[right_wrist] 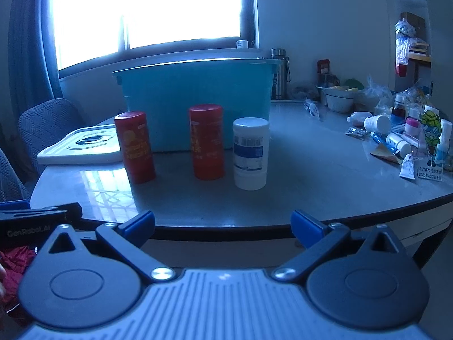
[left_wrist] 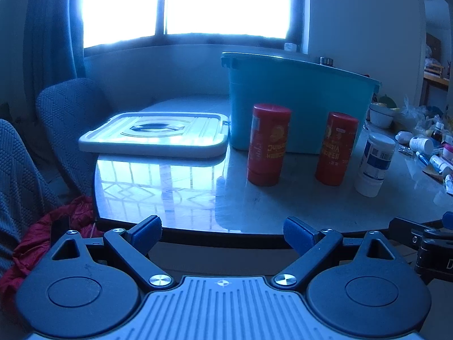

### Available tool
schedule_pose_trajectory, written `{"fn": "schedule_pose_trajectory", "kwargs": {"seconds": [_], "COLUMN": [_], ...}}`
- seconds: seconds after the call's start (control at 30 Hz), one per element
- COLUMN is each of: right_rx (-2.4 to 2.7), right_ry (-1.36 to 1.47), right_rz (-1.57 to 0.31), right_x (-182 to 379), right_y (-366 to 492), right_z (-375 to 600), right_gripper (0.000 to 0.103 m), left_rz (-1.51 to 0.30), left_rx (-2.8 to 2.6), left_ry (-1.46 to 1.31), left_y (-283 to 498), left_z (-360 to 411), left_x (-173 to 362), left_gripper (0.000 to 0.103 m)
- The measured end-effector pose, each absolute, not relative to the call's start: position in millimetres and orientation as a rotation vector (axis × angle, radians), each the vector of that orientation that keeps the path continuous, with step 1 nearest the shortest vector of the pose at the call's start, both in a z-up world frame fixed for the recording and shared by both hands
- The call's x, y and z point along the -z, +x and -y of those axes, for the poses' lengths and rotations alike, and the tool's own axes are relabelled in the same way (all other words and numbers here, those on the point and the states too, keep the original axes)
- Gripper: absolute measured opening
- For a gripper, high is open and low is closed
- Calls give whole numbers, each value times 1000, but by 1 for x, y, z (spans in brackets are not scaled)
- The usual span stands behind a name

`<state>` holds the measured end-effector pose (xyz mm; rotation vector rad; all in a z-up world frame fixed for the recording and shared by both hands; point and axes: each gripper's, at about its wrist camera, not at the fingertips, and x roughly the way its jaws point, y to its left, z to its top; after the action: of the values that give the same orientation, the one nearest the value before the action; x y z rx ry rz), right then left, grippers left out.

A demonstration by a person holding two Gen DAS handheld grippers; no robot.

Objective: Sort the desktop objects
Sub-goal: 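Move the left tool toward a red can while the right tool approaches the white bottle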

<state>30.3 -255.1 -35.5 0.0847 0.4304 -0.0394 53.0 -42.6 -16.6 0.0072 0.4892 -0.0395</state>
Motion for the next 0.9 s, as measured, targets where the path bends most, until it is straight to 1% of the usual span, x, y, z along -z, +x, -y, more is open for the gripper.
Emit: {"fn": "schedule_pose_trajectory", "kwargs": {"seconds": [0.9], "right_rx": [89], "right_ry": [99], "right_rz": [-397], "right_x": [42], "right_y": [63], "right_z": [284], "right_gripper": [103], "left_rz": [-457], "left_rx": [68], "left_ry": [15], "left_y": [97], "left_z": [73], "left_x": [22], "left_gripper": [94]}}
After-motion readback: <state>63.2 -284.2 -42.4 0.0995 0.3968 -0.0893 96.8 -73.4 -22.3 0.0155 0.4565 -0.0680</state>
